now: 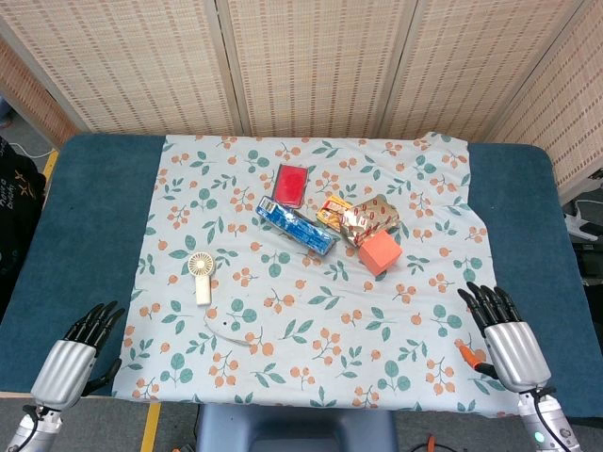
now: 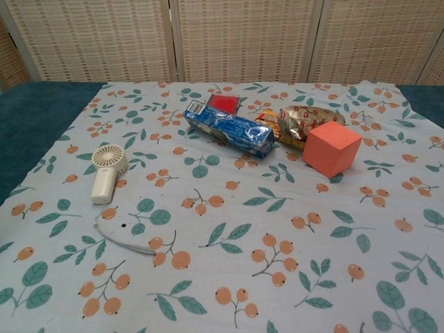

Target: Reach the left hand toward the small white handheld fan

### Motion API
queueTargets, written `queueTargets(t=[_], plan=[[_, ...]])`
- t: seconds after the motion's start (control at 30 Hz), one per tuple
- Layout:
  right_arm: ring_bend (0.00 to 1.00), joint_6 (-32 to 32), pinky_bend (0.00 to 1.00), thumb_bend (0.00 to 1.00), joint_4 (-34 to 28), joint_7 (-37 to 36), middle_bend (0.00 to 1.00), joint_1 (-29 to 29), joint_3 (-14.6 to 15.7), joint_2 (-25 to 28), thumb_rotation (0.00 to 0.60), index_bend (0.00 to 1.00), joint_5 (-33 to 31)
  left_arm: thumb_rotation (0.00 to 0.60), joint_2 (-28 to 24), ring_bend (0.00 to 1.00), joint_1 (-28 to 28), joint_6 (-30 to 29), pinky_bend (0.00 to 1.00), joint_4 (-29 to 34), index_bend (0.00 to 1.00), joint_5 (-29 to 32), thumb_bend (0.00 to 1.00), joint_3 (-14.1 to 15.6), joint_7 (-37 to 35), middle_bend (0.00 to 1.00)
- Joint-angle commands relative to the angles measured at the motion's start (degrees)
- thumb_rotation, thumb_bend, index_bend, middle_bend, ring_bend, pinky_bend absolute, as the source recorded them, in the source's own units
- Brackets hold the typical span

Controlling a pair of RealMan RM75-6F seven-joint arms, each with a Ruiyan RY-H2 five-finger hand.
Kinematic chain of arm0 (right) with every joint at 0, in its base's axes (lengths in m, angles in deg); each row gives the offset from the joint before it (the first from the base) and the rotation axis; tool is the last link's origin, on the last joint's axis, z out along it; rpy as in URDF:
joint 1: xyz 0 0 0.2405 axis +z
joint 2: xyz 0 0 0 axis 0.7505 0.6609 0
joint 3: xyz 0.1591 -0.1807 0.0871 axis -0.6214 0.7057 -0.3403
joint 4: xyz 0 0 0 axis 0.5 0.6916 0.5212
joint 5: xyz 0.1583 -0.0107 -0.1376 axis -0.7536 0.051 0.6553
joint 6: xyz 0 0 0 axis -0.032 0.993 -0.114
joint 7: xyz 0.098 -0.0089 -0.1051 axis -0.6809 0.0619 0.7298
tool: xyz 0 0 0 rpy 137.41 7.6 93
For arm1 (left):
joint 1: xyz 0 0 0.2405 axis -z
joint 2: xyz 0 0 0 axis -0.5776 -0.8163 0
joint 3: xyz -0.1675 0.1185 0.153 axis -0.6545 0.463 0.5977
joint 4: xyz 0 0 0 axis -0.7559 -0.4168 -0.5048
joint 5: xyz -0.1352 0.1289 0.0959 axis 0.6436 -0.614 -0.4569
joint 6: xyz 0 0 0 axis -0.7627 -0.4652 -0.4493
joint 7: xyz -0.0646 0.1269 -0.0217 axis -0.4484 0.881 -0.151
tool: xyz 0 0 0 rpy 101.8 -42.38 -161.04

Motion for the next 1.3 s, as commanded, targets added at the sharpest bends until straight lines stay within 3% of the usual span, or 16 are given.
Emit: queueTargets(t=[0.03, 0.17, 0.23, 0.3, 0.37, 0.43, 0.5, 0.67, 0.8, 1.3], plan=[[0.0, 0.2, 0.0, 0.16, -0.1, 0.0, 0.0, -0.1, -0.1, 0.1, 0.6, 0.0, -0.1, 0.6, 0.6, 0.0, 0.4, 1.3, 0.19, -0.2, 0.0, 0.3, 0.36, 0.1, 0.6, 0.0], [0.0, 0.7, 0.0, 0.16, -0.1, -0.1, 0.0, -0.4, -0.4, 0.4, 0.6, 0.0, -0.6, 0.6, 2.4, 0.0, 2.1, 3.9, 0.22, -1.2, 0.0, 0.4, 0.4, -0.2, 0.9, 0.0], [0.0, 1.0, 0.0, 0.16, -0.1, -0.1, 0.0, -0.4, -0.5, 0.5, 0.6, 0.0, -0.6, 0.6, 4.0, 0.0, 3.5, 5.9, 0.25, -2.3, 0.0, 0.5, 0.44, -0.7, 0.6, 0.0], [0.0, 1.0, 0.0, 0.16, 0.1, 0.0, 0.0, -0.4, -0.6, 0.3, 0.6, 0.0, -0.6, 0.6, 5.5, 0.03, 5.0, 8.4, 0.3, -3.3, 0.0, 1.2, 0.53, -1.2, 0.5, 0.07], [0.0, 0.7, 0.0, 0.16, 0.3, 0.0, 0.0, -0.4, -0.6, 0.3, 0.6, 0.0, -0.9, 0.6, 6.7, 0.21, 6.5, 11.5, 0.36, -3.8, 0.0, 2.8, 0.64, -2.1, 1.6, 0.28], [0.0, 0.5, 0.0, 0.16, 0.6, 0.2, 0.0, -0.2, -0.8, 0.0, 0.6, 0.0, -1.2, 0.6, 8.4, 0.34, 8.4, 15.1, 0.42, -4.5, 0.0, 5.2, 0.69, -3.4, 2.2, 0.42], [0.0, 0.1, 0.0, 0.16, 0.8, 0.4, 0.0, -0.1, -0.7, -0.2, 0.6, 0.0, -1.4, 0.6, 10.3, 0.49, 10.2, 17.8, 0.55, -5.7, 0.0, 7.2, 0.74, -4.8, 3.1, 0.59], [0.0, -0.7, 0.0, 0.16, 1.6, 0.7, 0.0, 0.1, -0.9, -0.8, 0.6, 0.0, -2.5, 0.6, 14.1, 0.72, 13.1, 21.4, 0.78, -9.6, 0.0, 10.0, 0.91, -6.9, 5.1, 0.83], [0.0, -0.8, 0.0, 0.16, 2.0, 1.1, 0.0, 0.1, -1.2, -1.1, 0.6, 0.0, -3.1, 0.6, 16.2, 0.79, 15.1, 23.6, 0.85, -13.0, 0.0, 11.4, 0.99, -7.7, 5.2, 0.91], [0.0, -1.6, 0.0, 0.16, 2.8, 1.9, 0.0, 0.4, -1.6, -1.7, 0.6, 0.0, -4.7, 0.6, 19.7, 0.82, 18.3, 25.4, 0.87, -19.6, 0.0, 13.6, 1.0, -8.3, 3.5, 0.95]])
